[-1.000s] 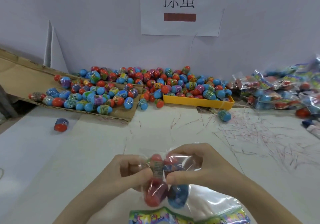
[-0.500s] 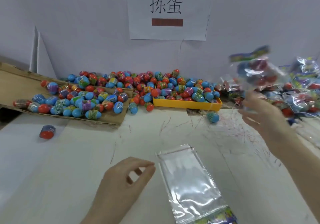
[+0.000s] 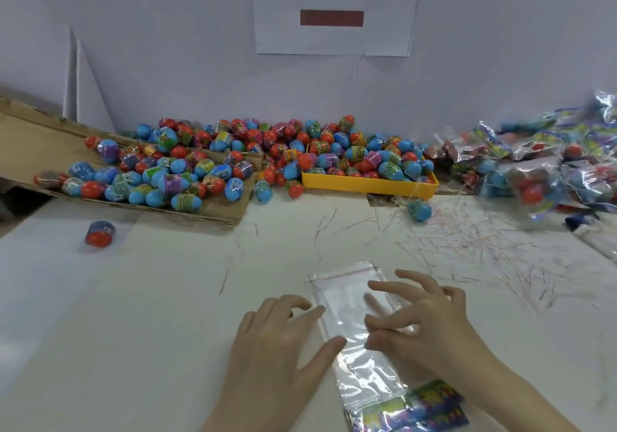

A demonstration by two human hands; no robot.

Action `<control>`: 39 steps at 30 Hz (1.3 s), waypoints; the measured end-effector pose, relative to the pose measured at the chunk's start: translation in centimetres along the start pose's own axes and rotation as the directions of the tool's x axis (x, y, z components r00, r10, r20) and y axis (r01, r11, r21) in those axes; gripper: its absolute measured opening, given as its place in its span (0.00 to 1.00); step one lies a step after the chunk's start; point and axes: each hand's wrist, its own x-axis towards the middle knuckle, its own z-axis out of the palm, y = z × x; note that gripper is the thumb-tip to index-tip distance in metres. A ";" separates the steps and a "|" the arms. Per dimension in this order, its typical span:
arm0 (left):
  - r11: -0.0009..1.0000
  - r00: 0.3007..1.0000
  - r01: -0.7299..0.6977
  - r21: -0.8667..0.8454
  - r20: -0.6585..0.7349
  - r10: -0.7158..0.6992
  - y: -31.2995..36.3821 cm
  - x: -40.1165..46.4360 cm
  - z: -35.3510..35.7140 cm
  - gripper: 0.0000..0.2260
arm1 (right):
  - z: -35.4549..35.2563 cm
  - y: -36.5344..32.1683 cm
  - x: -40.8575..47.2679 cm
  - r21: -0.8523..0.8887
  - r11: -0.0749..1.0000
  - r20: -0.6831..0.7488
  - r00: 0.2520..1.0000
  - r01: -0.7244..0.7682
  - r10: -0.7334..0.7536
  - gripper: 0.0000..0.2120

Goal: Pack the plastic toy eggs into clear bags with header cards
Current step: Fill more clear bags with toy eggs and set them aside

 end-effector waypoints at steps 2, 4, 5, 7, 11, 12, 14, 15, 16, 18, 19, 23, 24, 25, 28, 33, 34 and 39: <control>0.999 0.997 0.036 -0.009 -0.061 -0.036 -0.1 0.0 -0.1 0.18 | 0.1 -0.4 -0.2 -0.001 1.000 -0.093 0.996 0.012 -0.012 0.04; 0.996 0.994 0.084 -0.026 -0.074 -0.085 -0.1 0.0 -0.3 0.18 | -0.1 -0.7 -0.2 -0.031 0.999 -0.161 0.986 0.036 -0.040 0.01; 0.989 0.988 0.133 -0.063 -0.068 -0.138 -0.1 0.1 -0.5 0.18 | -0.4 -1.1 -0.2 -0.069 0.996 -0.230 0.970 0.064 -0.078 0.02; 0.927 0.949 0.306 -0.216 -0.007 -0.315 0.4 0.3 -1.3 0.19 | -1.5 -1.9 -0.1 -0.052 0.993 -0.378 0.919 0.102 -0.114 0.01; 0.591 0.793 0.598 -0.542 0.292 -0.534 1.7 2.5 -3.1 0.30 | -3.9 -3.8 -0.2 0.025 0.967 -0.508 0.836 0.254 -0.207 0.07; 0.506 0.765 0.635 -0.585 0.382 -0.518 1.9 3.2 -3.6 0.32 | -4.1 -4.3 -0.3 -0.013 0.956 -0.531 0.808 0.292 -0.254 0.09; 0.308 0.733 0.670 -0.675 0.537 -0.417 2.4 4.4 -4.6 0.30 | -4.4 -5.1 -0.5 -0.125 0.930 -0.574 0.739 0.347 -0.353 0.10; 0.234 0.734 0.671 -0.704 0.586 -0.344 2.8 4.8 -5.1 0.28 | -4.3 -5.4 -0.6 -0.194 0.908 -0.588 0.697 0.371 -0.411 0.10; 0.194 0.745 0.660 -0.726 0.599 -0.293 3.0 5.0 -5.6 0.27 | -4.3 -5.7 -0.6 -0.250 0.883 -0.588 0.661 0.398 -0.465 0.09; 0.208 0.792 0.606 -0.768 0.556 -0.253 3.3 5.0 -6.2 0.18 | -4.2 -6.0 -0.8 -0.251 0.862 -0.578 0.646 0.441 -0.499 0.09; 0.228 0.812 0.576 -0.785 0.519 -0.266 3.6 4.9 -6.4 0.14 | -4.2 -6.2 -0.9 -0.186 0.879 -0.589 0.666 0.439 -0.457 0.12; 0.207 0.848 0.485 -0.850 0.399 -0.348 3.9 4.6 -7.2 0.09 | -5.2 -6.8 -1.4 0.535 0.817 -0.479 0.874 0.216 0.082 0.37; 0.207 0.854 0.472 -0.857 0.387 -0.347 4.0 4.6 -7.4 0.10 | -5.4 -6.8 -1.4 0.711 0.689 -0.320 0.937 0.137 0.144 0.41; 0.200 0.860 0.461 -0.865 0.379 -0.341 4.1 4.5 -7.6 0.10 | -5.5 -6.7 -1.3 0.836 0.546 -0.151 0.979 0.054 0.136 0.43; 0.191 0.876 0.438 -0.878 0.370 -0.310 4.2 4.5 -8.1 0.12 | -5.8 -6.6 -1.2 0.920 0.388 0.057 0.998 -0.051 -0.003 0.30; 0.268 0.878 0.425 -0.865 0.321 -0.355 4.0 4.4 -8.2 0.14 | -5.5 -7.1 -0.9 0.930 0.367 0.007 1.000 -0.007 0.000 0.14; 0.292 0.881 0.420 -0.859 0.309 -0.359 4.0 4.4 -8.2 0.14 | -5.6 -7.4 -1.0 0.932 0.361 0.012 1.000 -0.015 0.010 0.14; 0.584 0.901 0.235 -0.777 -0.052 -0.431 4.5 3.9 -8.1 0.12 | -5.9 -8.3 -1.1 0.903 0.400 -0.228 0.965 0.159 0.130 0.31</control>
